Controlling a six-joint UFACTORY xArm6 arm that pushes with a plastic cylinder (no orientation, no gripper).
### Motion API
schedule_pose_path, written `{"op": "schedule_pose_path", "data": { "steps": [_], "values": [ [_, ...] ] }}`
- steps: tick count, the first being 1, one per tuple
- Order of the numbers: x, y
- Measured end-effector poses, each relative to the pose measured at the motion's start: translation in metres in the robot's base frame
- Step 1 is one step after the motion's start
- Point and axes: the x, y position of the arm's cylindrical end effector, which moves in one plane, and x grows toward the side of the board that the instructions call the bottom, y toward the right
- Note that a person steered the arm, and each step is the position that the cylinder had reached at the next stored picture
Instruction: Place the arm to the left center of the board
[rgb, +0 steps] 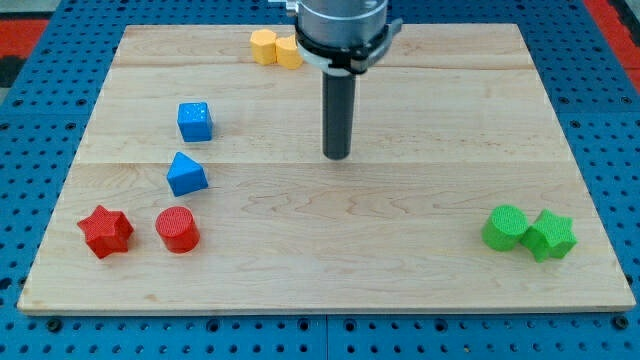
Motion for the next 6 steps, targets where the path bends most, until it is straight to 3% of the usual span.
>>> {"op": "schedule_pose_path", "data": {
  "steps": [1,2,3,6],
  "values": [
    [-0.074,-0.018],
    [-0.121,-0.080],
    [-0.095,-0.153],
    [-0.047,-0.252]
  ]
}}
